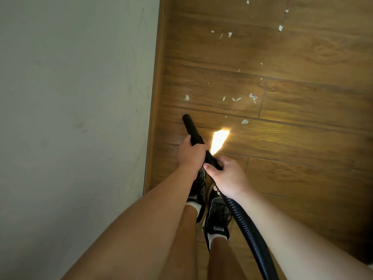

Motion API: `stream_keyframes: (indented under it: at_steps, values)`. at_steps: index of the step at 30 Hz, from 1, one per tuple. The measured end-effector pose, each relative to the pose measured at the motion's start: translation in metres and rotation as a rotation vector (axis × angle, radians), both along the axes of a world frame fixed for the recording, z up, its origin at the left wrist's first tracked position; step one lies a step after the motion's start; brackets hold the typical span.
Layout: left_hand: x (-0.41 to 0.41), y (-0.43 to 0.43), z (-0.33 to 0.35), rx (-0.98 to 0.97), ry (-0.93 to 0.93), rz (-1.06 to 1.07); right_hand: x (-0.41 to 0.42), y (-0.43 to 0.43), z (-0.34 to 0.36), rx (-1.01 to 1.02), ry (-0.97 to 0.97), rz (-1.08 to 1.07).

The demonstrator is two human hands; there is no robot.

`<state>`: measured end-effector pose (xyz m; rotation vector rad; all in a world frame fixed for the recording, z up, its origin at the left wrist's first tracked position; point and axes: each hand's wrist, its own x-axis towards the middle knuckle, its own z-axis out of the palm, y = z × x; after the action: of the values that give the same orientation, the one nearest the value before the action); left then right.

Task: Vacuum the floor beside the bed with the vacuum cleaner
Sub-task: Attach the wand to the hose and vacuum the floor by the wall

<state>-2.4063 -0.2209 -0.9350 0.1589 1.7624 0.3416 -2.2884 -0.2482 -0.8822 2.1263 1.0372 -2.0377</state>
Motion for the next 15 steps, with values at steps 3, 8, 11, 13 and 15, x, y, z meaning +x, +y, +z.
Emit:
stream_keyframes:
  at_steps: [3,8,11,13,15]
  values:
    - [-0.001,0.008,0.003,0.008,-0.011,0.023,-0.002,0.007,0.0,-0.013,0.004,-0.012]
    - [0.001,0.018,0.003,0.011,-0.001,0.055,-0.003,0.017,0.0,0.004,0.015,-0.03]
    - [0.001,0.025,0.003,0.012,-0.018,0.07,-0.004,0.025,0.002,0.01,0.012,-0.043]
    - [0.002,0.03,0.004,0.001,-0.019,0.066,-0.004,0.03,0.003,0.016,0.012,-0.049]
    - [0.002,0.035,0.004,-0.001,-0.038,0.076,-0.004,0.033,0.002,0.025,0.014,-0.053]
